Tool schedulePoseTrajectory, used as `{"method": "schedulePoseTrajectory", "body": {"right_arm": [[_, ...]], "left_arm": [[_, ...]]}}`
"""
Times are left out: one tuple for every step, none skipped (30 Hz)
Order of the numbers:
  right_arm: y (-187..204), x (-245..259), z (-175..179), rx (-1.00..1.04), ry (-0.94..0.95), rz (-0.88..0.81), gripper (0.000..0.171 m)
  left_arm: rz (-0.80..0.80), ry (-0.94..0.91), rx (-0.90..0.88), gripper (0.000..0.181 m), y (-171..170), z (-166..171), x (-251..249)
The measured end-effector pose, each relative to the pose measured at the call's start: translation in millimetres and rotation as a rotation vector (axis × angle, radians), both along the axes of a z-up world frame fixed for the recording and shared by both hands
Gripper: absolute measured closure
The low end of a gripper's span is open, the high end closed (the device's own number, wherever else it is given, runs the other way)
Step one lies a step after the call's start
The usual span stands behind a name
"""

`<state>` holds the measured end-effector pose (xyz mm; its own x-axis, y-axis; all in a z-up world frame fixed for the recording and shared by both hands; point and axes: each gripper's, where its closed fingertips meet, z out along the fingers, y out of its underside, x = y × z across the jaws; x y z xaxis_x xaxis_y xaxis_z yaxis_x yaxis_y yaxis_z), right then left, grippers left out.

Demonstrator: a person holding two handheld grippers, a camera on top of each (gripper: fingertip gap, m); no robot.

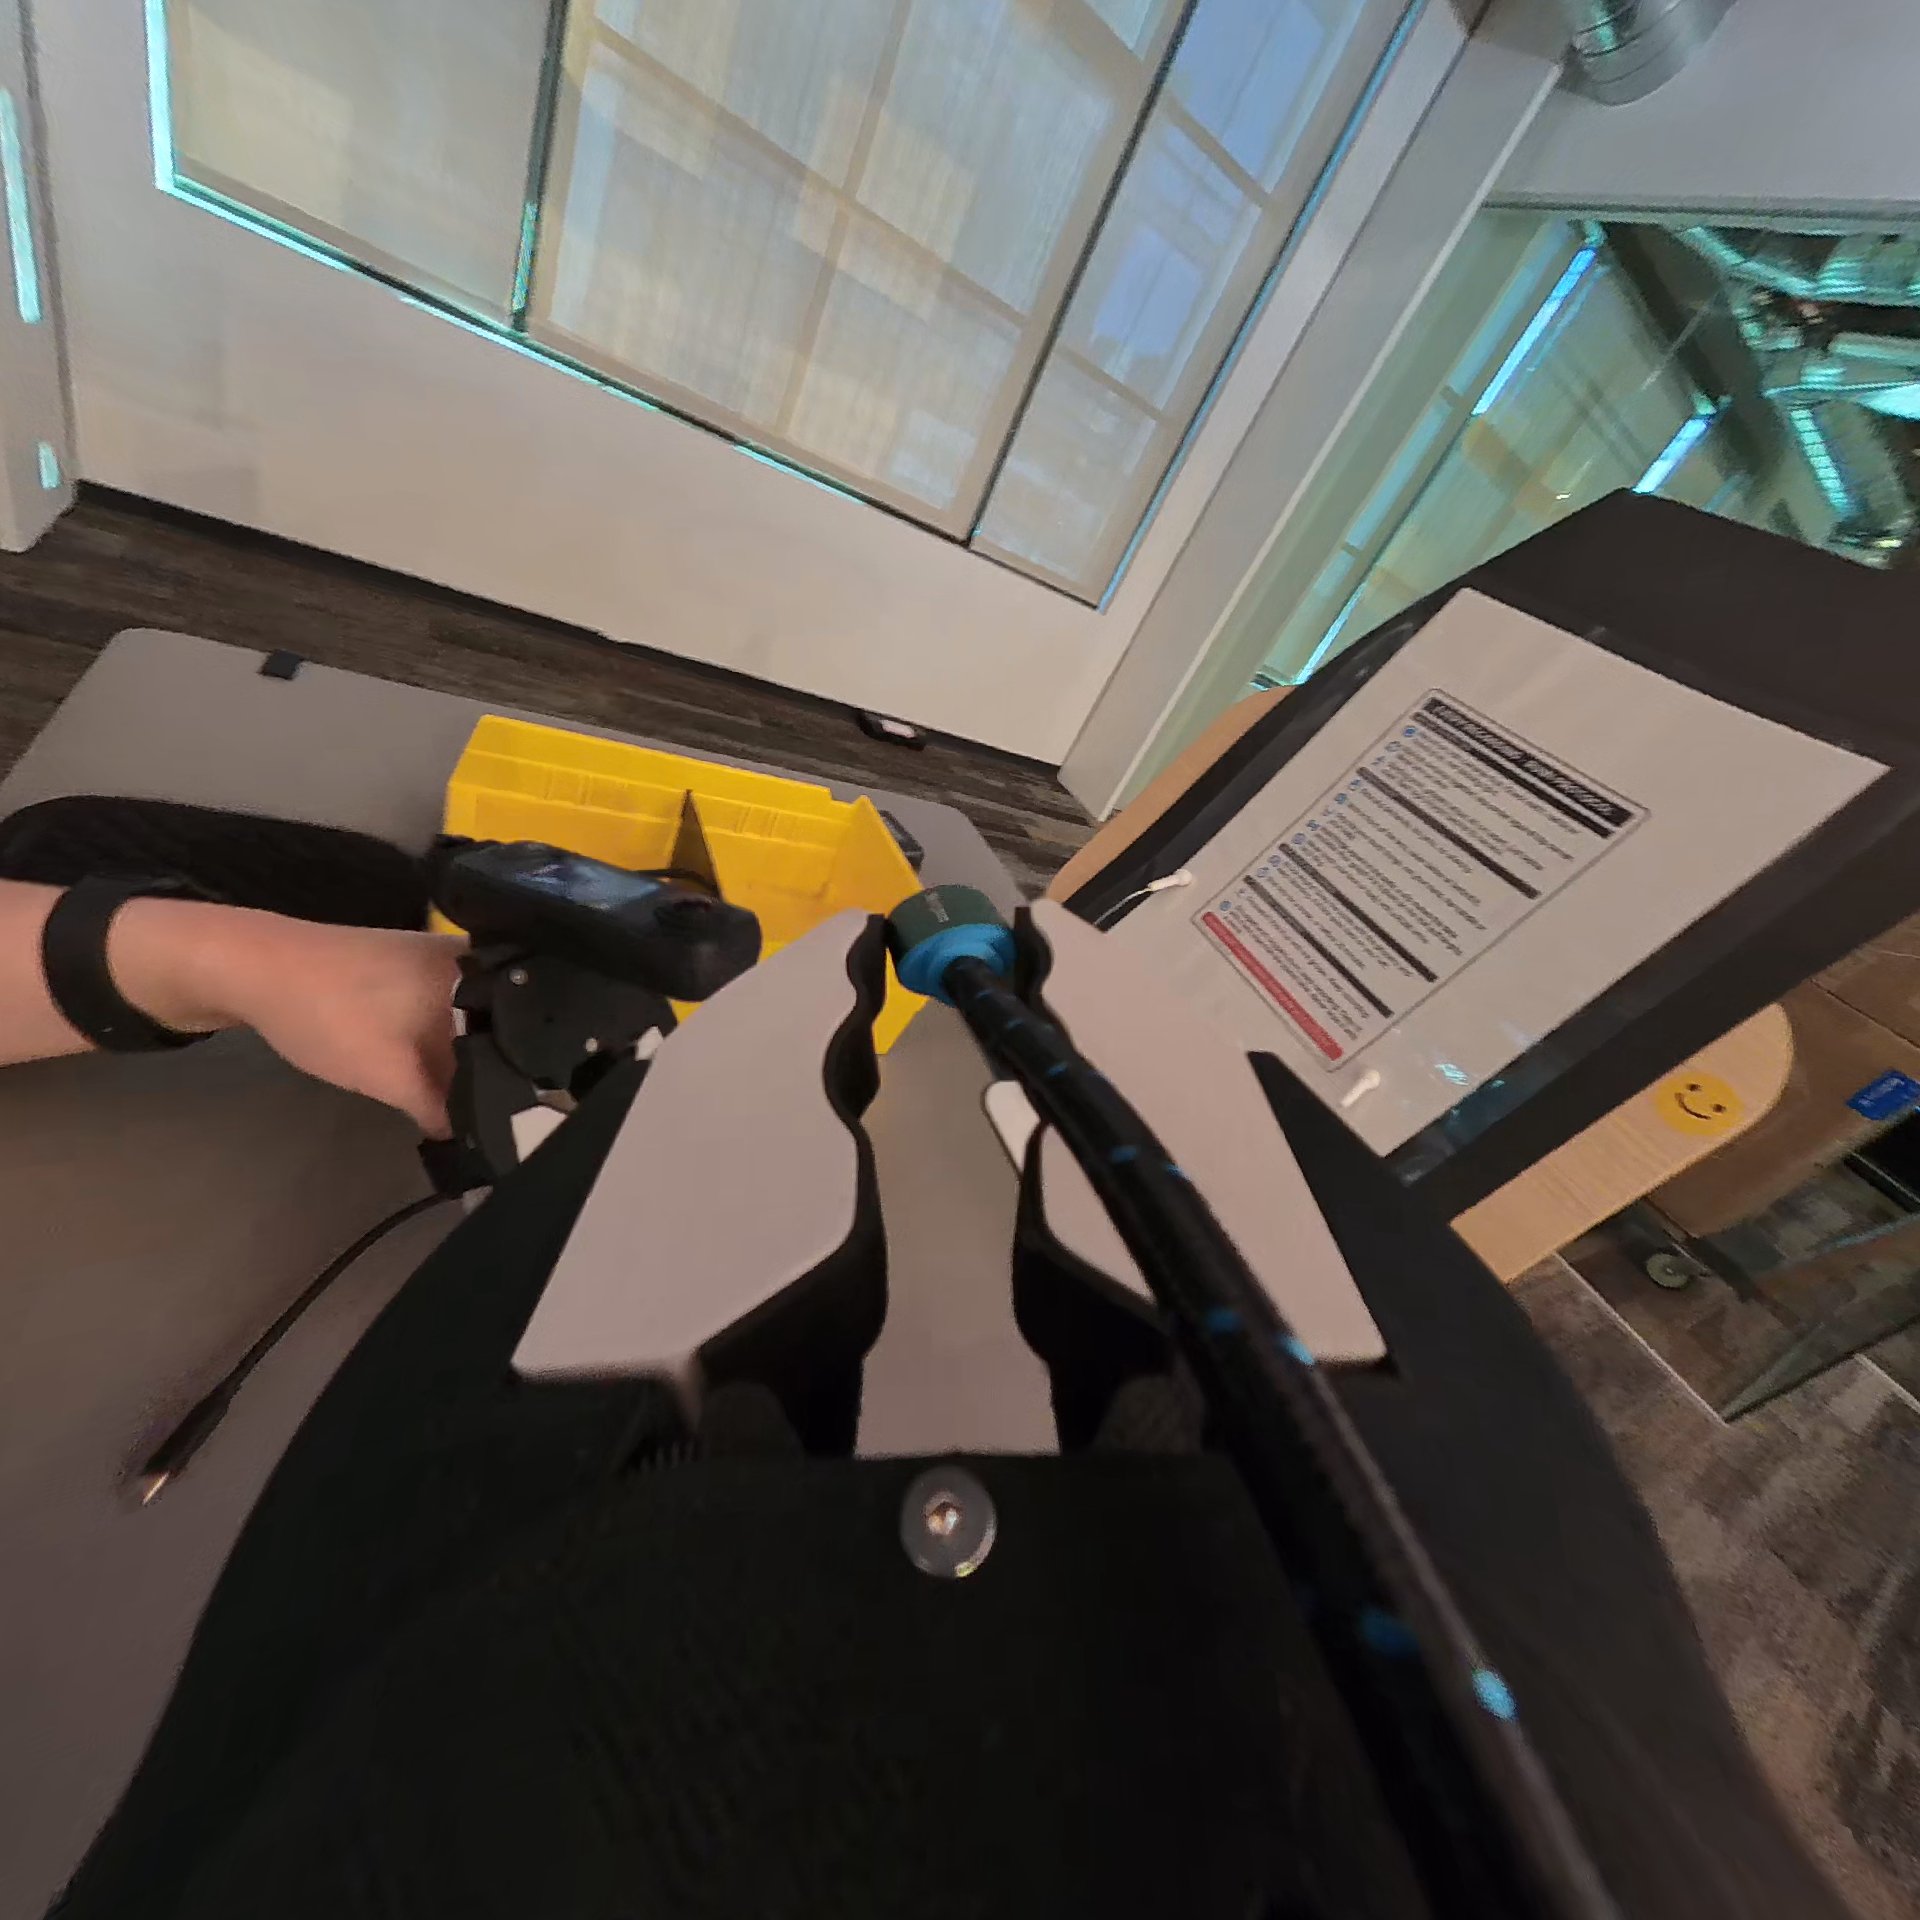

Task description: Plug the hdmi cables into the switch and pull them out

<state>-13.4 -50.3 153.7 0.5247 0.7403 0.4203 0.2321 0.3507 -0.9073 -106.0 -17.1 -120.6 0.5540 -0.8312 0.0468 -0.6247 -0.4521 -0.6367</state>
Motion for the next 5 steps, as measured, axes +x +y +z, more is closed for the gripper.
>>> {"method": "schedulePoseTrajectory", "body": {"right_arm": [[4,2,2,0.014,0.015,-0.031,0.147],[8,4,4,0.031,0.027,-0.067,0.147],[12,6,6,0.054,0.039,-0.104,0.147],[15,9,8,0.078,0.057,-0.145,0.147],[18,11,11,0.099,0.079,-0.183,0.147]], "left_arm": [[0.004,-0.025,0.003,0.115,4,12,3],[0.01,-0.05,0.01,0.115,8,25,6],[0.01,-0.071,0.02,0.115,13,40,9],[0.011,-0.091,0.037,0.115,18,57,12],[0.014,-0.11,0.057,0.115,24,75,15]]}}
